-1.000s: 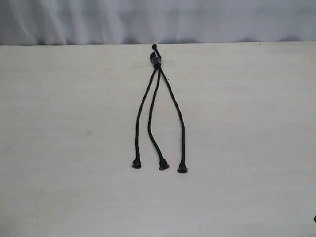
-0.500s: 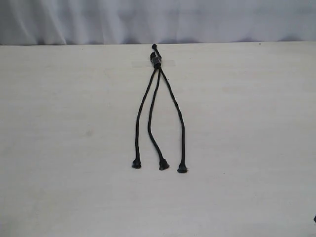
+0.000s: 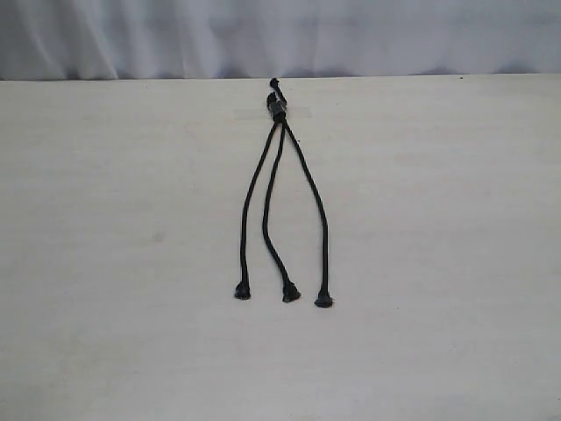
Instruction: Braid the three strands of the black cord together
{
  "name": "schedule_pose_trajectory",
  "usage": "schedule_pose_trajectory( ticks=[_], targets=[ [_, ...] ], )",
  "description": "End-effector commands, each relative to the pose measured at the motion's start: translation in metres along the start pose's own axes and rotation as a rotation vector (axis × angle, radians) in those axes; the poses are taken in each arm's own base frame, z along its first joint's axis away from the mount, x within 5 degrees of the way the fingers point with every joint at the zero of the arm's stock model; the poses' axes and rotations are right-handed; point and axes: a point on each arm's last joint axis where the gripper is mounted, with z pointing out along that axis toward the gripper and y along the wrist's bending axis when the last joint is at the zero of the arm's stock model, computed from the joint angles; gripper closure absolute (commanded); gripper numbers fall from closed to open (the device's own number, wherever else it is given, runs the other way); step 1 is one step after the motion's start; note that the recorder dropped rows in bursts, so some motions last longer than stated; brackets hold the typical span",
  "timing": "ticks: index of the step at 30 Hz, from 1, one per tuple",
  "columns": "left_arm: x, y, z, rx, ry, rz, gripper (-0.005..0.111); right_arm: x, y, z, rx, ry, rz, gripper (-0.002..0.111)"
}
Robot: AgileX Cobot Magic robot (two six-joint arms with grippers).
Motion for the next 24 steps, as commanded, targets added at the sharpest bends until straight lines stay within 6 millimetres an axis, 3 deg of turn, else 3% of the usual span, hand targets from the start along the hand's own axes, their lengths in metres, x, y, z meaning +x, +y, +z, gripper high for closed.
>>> schedule_pose_trajectory(
  ticks=[1, 7, 9, 12, 13, 16, 18, 21, 24],
  targets=[
    [-0.009, -0.002, -0.001, 0.022, -0.111, 0.004, 0.107, -0.016, 0.001, -0.002, -0.007, -0.188, -0.033, 0.104],
    [-0.017, -0.004, -0.002, 0.040, -0.196, 0.009, 0.107, -0.030, 0.003, -0.005, -0.020, -0.343, -0.053, 0.104],
    [-0.019, -0.004, -0.002, 0.054, -0.209, -0.105, 0.107, -0.030, 0.003, -0.005, -0.017, -0.345, -0.065, 0.104],
    [-0.035, -0.003, 0.003, 0.039, -0.097, -0.142, 0.107, -0.030, 0.002, 0.003, -0.016, -0.243, -0.024, 0.104],
    [-0.043, -0.003, 0.008, 0.031, -0.037, -0.136, 0.107, -0.038, 0.003, 0.007, -0.012, -0.176, -0.024, 0.104],
    [-0.078, -0.004, 0.039, 0.008, 0.148, -0.125, 0.107, -0.065, 0.004, 0.033, 0.004, 0.141, -0.012, 0.104],
    [-0.092, -0.005, 0.058, 0.004, 0.211, -0.137, 0.107, -0.082, 0.006, 0.053, 0.010, 0.321, 0.003, 0.104],
    [-0.099, -0.009, 0.084, 0.012, 0.266, -0.287, 0.107, -0.106, 0.011, 0.087, -0.005, 0.484, 0.101, 0.104],
    [-0.087, -0.011, 0.103, -0.002, 0.373, -0.369, 0.107, -0.121, 0.017, 0.126, -0.023, 0.534, 0.212, 0.104]
  ],
)
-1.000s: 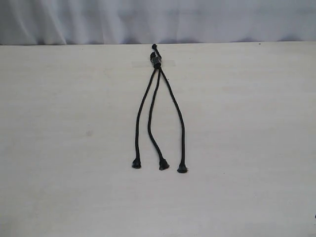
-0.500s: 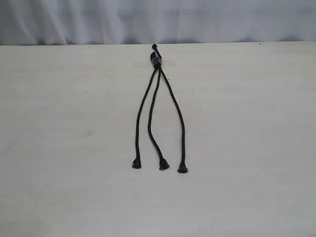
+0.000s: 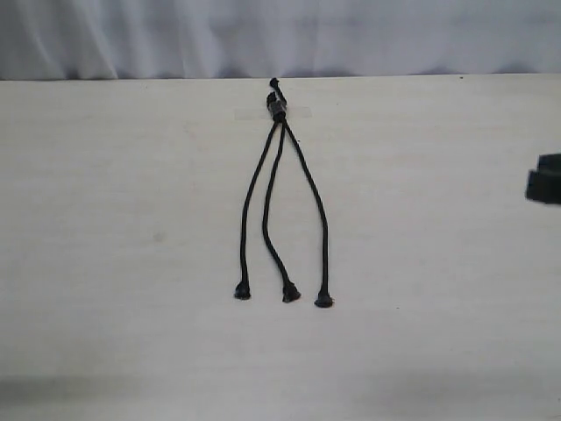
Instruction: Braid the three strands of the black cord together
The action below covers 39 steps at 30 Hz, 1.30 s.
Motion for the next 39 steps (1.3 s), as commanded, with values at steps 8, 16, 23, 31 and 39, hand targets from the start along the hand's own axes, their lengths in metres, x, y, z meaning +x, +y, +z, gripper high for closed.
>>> schedule_pose_trajectory(
  ticks=[8, 16, 23, 31, 39],
  targets=[
    [0.032, 0.004, 0.042, -0.072, 0.429, -0.082, 0.107, -0.032, 0.041, 0.124, -0.168, 0.371, 0.096, 0.104],
    [0.028, -0.002, 0.055, -0.077, 0.664, -0.011, 0.107, -0.009, 0.132, 0.190, -0.283, 0.597, -0.203, 0.104],
    [0.017, -0.036, 0.066, -0.001, 0.738, 0.171, 0.107, 0.011, 0.178, 0.228, -0.168, 0.730, -0.432, 0.090],
    [0.017, -0.074, 0.103, 0.007, 0.869, 0.347, 0.107, 0.040, 0.191, 0.268, -0.107, 0.851, -0.432, 0.069],
    [0.016, -0.073, 0.105, 0.002, 0.852, 0.369, 0.107, 0.004, 0.206, 0.257, -0.157, 0.785, -0.371, 0.104]
  ],
)
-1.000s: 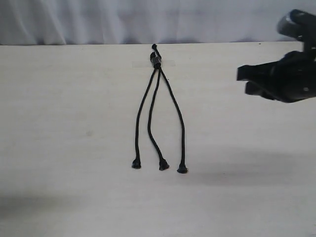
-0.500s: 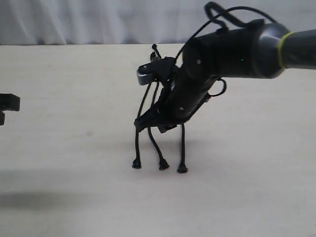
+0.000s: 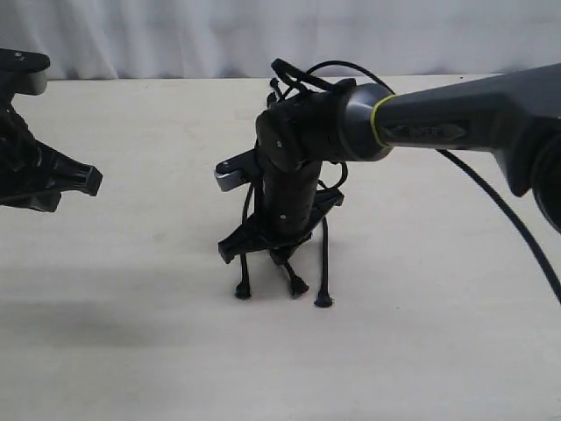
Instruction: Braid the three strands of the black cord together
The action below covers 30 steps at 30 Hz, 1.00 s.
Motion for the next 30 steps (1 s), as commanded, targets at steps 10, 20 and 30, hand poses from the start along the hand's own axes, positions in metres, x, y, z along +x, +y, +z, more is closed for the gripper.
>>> schedule_pose_trajectory(
  ticks=[10, 20, 30],
  targets=[
    [-0.006, -0.001, -0.002, 0.002, -0.046, -0.017, 0.107, -0.041, 0.032, 0.002, -0.359, -0.222, 0.240, 0.094],
    [-0.008, -0.002, -0.002, 0.006, -0.066, -0.017, 0.107, -0.028, 0.015, -0.027, -0.138, -0.153, 0.039, 0.062],
    [-0.007, -0.002, -0.002, 0.003, -0.059, -0.016, 0.107, -0.018, 0.032, 0.010, 0.057, -0.073, -0.026, 0.063]
  ],
)
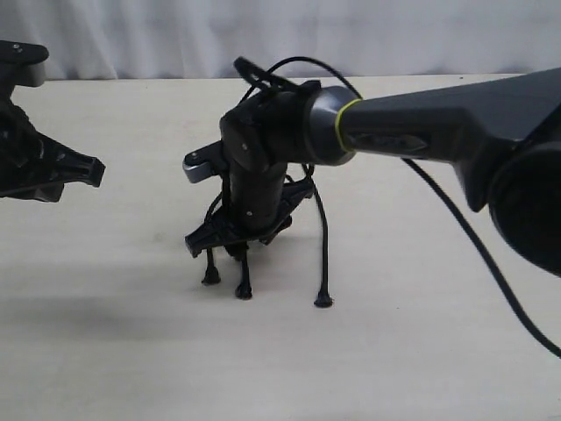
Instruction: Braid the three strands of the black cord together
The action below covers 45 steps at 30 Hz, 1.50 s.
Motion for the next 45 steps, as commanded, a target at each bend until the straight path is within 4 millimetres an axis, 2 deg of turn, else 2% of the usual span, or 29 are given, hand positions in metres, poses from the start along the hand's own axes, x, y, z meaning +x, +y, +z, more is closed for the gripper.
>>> schedule_pose_trajectory(
  ticks=[1, 3, 5, 9, 12, 15, 19, 24, 28, 32, 36, 40, 43, 45],
  targets=[
    [-0.003, -0.002, -0.001, 0.002, -0.010, -0.001, 0.107, 0.003, 0.002, 0.008, 0.039, 0.019, -0.011, 0.066],
    [-0.002, -0.001, -0.001, 0.002, -0.006, -0.001, 0.107, 0.005, 0.000, 0.011, 0.056, 0.043, -0.017, 0.082],
    [-0.002, -0.001, -0.001, 0.001, -0.003, 0.001, 0.107, 0.004, -0.001, 0.009, 0.064, 0.040, -0.023, 0.104],
    [0.001, 0.001, 0.000, -0.025, 0.024, 0.050, 0.107, -0.007, -0.013, -0.022, 0.061, -0.017, 0.005, 0.104],
    [0.003, 0.000, -0.001, -0.042, 0.040, 0.077, 0.107, -0.011, -0.047, -0.036, 0.071, -0.018, 0.047, 0.104],
    [0.005, -0.010, -0.001, -0.030, 0.043, 0.120, 0.107, -0.007, -0.081, -0.036, 0.051, 0.051, 0.104, 0.104],
    [0.009, -0.029, -0.002, -0.008, 0.036, 0.195, 0.107, -0.005, -0.112, -0.037, -0.068, 0.081, 0.171, 0.104],
    [0.012, -0.052, -0.002, -0.005, 0.005, 0.260, 0.107, 0.011, -0.163, -0.033, -0.148, 0.143, 0.271, 0.104],
    [0.015, -0.072, 0.012, 0.009, 0.016, 0.259, 0.107, 0.030, -0.183, -0.020, -0.149, 0.194, 0.336, 0.104],
    [0.020, -0.093, 0.036, 0.020, 0.061, 0.310, 0.107, 0.041, -0.187, -0.006, -0.185, 0.187, 0.368, 0.104],
    [0.019, -0.112, 0.055, 0.028, 0.085, 0.309, 0.107, 0.042, -0.184, 0.001, -0.198, 0.157, 0.394, 0.101],
    [0.007, -0.134, 0.056, 0.066, 0.038, 0.351, 0.105, 0.041, -0.189, -0.007, -0.210, 0.130, 0.414, 0.081],
    [-0.004, -0.149, 0.048, 0.093, -0.008, 0.370, 0.094, 0.042, -0.201, -0.021, -0.236, 0.088, 0.458, 0.066],
    [-0.009, -0.158, 0.044, 0.107, -0.027, 0.398, 0.084, 0.046, -0.217, -0.037, -0.251, 0.059, 0.505, 0.062]
  ],
)
